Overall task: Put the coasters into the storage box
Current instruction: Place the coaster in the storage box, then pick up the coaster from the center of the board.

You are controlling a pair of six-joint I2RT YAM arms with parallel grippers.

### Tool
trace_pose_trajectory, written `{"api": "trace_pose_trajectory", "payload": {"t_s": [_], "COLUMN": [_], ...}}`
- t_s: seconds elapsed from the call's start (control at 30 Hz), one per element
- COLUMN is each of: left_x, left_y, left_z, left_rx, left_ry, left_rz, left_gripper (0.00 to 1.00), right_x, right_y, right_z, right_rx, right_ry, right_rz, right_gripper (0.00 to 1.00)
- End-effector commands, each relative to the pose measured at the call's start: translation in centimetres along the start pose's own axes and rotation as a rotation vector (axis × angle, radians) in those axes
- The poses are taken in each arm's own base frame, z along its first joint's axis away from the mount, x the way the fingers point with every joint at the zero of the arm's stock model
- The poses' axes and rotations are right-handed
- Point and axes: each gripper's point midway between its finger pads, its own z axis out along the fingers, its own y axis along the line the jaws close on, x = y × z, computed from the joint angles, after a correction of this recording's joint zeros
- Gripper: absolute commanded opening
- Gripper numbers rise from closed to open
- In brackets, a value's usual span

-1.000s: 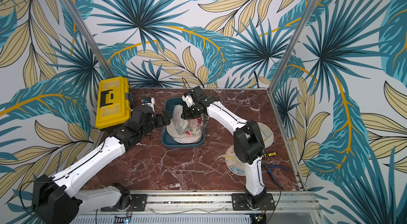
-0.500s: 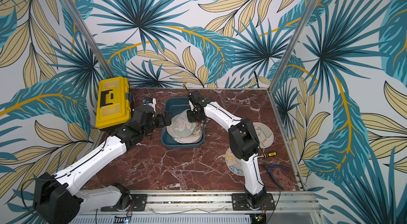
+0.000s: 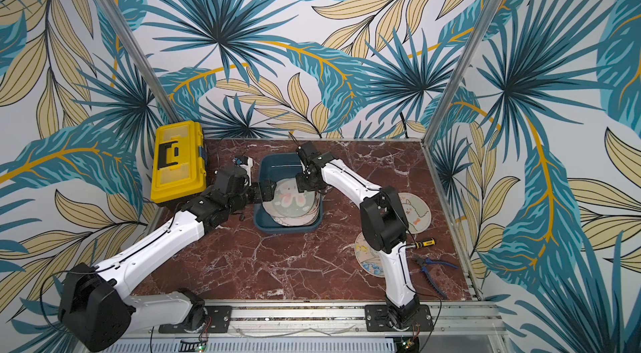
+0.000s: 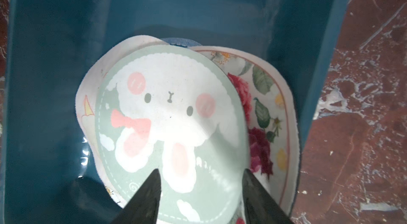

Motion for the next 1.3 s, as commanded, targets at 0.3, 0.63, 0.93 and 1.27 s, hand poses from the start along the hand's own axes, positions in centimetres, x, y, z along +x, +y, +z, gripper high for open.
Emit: {"api": "trace_pose_trajectory", "payload": {"t_s": [0.3, 0.63, 0.93, 1.27], "left_x": [1.1, 2.7, 4.6, 7.7], "left_y": [-7.2, -12.7, -15.2, -19.9], "left_z": [0.8, 1.9, 3.0, 4.2], "left_rx": [0.189, 0.368, 0.407, 0.515], "left_ry": [0.055, 0.098, 0.151, 0.226], "left_rz": [0.211, 0.264, 0.293, 0.343], "left_gripper": [1.00, 0.99, 1.00, 1.00], "right_x": [-0.8, 1.3, 5.1, 9.5], "right_y": [-3.6, -11.2, -18.4, -23.3], "right_z": [-3.9, -5.2, -6.2, -6.0], "right_rx": [0.082, 0.182, 0.258, 0.327], "right_ry": [-0.067, -0.058, -0.027, 0.027], "right_rz": [0.047, 0.196, 0.348, 0.464], "right_gripper": [0.63, 0.64, 0.70, 0.75]}}
